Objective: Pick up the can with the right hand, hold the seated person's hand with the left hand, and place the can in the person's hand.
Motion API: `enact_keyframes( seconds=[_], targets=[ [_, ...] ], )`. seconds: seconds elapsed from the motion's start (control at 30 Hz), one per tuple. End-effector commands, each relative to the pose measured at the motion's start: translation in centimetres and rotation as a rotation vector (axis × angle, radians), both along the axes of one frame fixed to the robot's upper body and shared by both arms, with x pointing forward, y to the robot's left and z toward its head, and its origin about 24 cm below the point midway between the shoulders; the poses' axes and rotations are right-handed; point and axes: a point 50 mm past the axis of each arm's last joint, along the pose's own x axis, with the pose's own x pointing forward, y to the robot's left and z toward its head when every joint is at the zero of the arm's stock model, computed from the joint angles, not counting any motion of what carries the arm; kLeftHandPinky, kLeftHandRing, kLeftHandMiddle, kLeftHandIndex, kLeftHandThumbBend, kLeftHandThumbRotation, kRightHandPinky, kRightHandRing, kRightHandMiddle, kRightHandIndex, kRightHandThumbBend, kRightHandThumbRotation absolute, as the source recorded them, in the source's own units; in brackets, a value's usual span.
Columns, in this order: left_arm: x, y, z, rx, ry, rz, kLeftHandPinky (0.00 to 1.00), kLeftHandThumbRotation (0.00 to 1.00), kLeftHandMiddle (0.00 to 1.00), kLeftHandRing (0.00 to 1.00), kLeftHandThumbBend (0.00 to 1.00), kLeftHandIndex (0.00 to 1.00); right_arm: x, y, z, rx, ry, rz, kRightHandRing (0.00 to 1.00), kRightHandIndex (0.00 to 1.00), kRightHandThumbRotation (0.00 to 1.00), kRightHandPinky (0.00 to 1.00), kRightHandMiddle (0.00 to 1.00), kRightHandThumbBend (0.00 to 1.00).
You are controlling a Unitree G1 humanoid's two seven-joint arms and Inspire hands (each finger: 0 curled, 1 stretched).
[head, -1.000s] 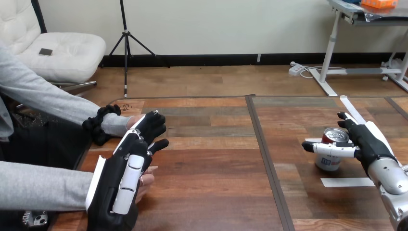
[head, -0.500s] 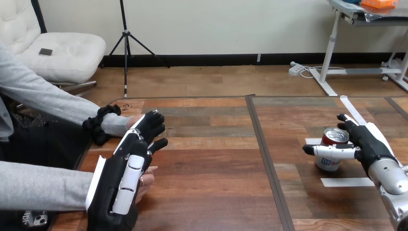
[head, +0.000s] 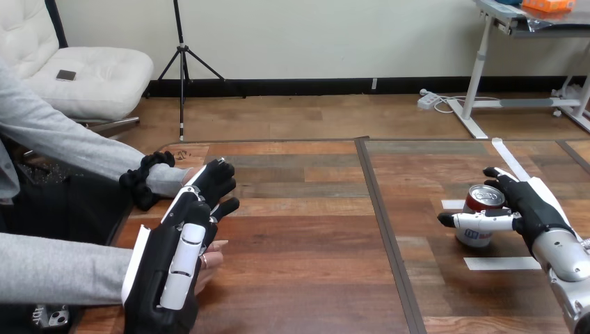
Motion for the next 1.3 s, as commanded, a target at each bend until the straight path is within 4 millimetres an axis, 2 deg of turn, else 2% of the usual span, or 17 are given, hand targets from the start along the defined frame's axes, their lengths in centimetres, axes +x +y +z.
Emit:
enact_keyframes(
  seconds=[0.0,0.27,0.53,0.93,1.27],
  targets=[
    [0.89,0.04,1.29,0.012,-0.072,-0.004,0.85,0.87,0.89,0.9,0.59,0.86,1.72,-0.34,2.97,-0.045,-0.095,0.007,0.91,0.93,0.16,0.72,0.94,1.0],
    [0.89,0.06,1.28,0.012,-0.072,-0.005,0.85,0.88,0.89,0.9,0.58,0.86,1.62,-0.39,2.91,-0.05,-0.1,0.012,0.91,0.91,0.14,0.74,0.93,1.0],
    [0.87,0.07,1.32,0.017,-0.073,-0.003,0.86,0.88,0.89,0.9,0.58,0.86,1.58,-0.4,2.9,-0.04,-0.111,0.004,0.85,0.88,0.11,0.73,0.87,1.0],
    [0.9,0.13,1.36,0.028,-0.075,-0.004,0.87,0.9,0.89,0.9,0.58,0.87,1.54,-0.43,2.83,-0.058,-0.113,-0.006,0.81,0.82,0.02,0.74,0.8,1.0],
    [0.86,0.08,1.45,0.027,-0.079,0.0,0.86,0.9,0.88,0.89,0.56,0.86,1.48,-0.49,2.77,-0.067,-0.112,-0.009,0.79,0.78,0.0,0.74,0.77,0.97]
  ],
)
